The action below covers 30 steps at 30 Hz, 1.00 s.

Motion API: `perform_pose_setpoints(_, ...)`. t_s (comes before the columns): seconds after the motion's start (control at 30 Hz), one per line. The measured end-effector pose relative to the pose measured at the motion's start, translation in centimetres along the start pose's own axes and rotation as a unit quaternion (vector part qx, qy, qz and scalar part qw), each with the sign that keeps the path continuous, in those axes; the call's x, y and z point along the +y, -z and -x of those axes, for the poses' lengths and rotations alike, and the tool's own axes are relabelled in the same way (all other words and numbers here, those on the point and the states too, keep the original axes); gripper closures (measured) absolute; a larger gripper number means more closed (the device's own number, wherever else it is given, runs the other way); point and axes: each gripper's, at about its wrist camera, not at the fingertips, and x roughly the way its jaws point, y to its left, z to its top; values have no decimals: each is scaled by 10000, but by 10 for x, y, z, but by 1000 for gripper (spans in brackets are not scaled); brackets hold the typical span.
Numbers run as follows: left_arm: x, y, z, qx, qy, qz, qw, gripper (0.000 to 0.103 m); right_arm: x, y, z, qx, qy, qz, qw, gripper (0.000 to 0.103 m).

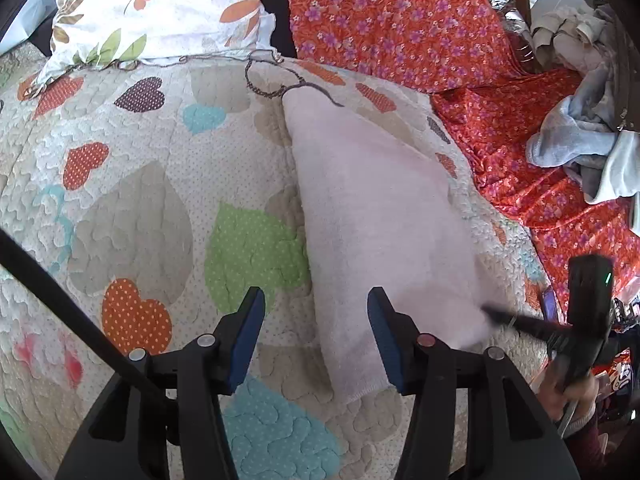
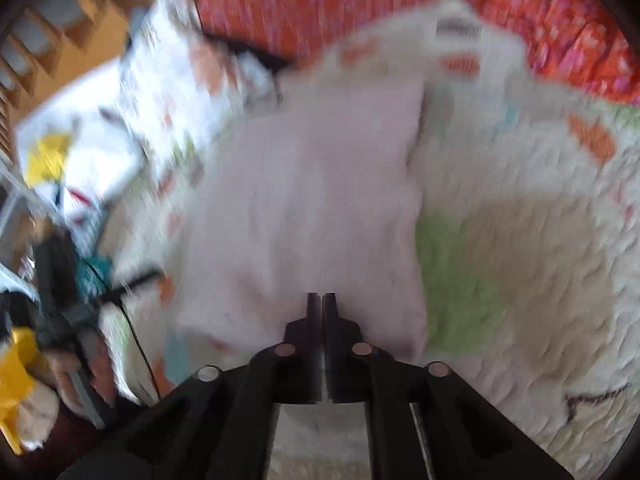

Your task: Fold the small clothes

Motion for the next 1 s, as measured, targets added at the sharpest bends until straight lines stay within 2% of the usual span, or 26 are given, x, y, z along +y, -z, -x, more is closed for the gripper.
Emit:
perform_pose_setpoints(0.03, 0, 0, -2, 29, -7, 6, 10000, 50, 5, 9, -10, 318, 327, 266, 9986, 101)
perform_pose_setpoints(0.1, 1, 1, -4, 67, -2, 15, 10000, 46, 11, 19, -14, 463, 611, 589, 9953, 101)
perform_pose_setpoints(0.17, 3, 0, -7, 64, 15, 106, 9999, 40, 11, 17, 4, 252, 461, 624, 9967, 101)
perform_pose_setpoints(0.23, 6, -3, -12, 79, 112, 280, 9995, 31, 1, 8, 28, -249, 203, 303, 9990, 98)
perform_pose_setpoints(0.3, 11, -8, -22, 166, 318, 540, 9979, 25, -15, -6, 43, -684, 174, -112, 9974, 62)
perform_pose_setpoints(0.33, 13, -10, -29, 230, 430, 649, 9967, 24, -23, -15, 45, -842, 230, -329, 9956, 29)
perform_pose_setpoints(0.37, 13, -12, -35, 281, 500, 708, 9958, 23, -30, -25, 41, -901, 261, -494, 9944, 23)
perform_pose_setpoints(0.47, 8, -19, -56, 417, 550, 672, 9953, 23, -44, -60, 11, -625, 249, -895, 9937, 23)
perform_pose_setpoints(0.53, 0, -27, -65, 291, 452, 459, 9975, 19, -46, -79, -12, -511, 362, -997, 9930, 23)
perform_pose_setpoints(0.63, -5, -37, -78, 223, 615, 496, 9966, 16, -43, -100, -48, -329, 276, -1005, 9940, 23)
perform_pose_setpoints(0.7, -7, -40, -84, 215, 593, 508, 9967, 17, -33, -110, -70, -244, 241, -905, 9953, 25)
perform_pose_setpoints(0.73, -9, -41, -85, 236, 540, 467, 9972, 24, -27, -114, -75, -316, 406, -851, 9950, 29)
perform_pose_setpoints(0.77, -12, -44, -85, 326, 532, 402, 9972, 58, -22, -116, -78, -361, 500, -804, 9949, 53)
perform_pose_setpoints(0.8, -13, -46, -83, 420, 508, 379, 9971, 72, -17, -120, -81, -300, 169, -866, 9956, 69)
perform_pose_setpoints(0.83, -11, -50, -77, 416, 643, 445, 9961, 78, -15, -121, -81, -281, 65, -962, 9949, 72)
perform_pose_setpoints(0.9, -7, -57, -64, 340, 763, 563, 9949, 80, 0, -123, -76, -423, 229, -777, 9958, 76)
perform_pose_setpoints(1.0, -4, -66, -34, 114, 772, 637, 9949, 80, 14, -126, -61, -667, -353, -881, 9933, 80)
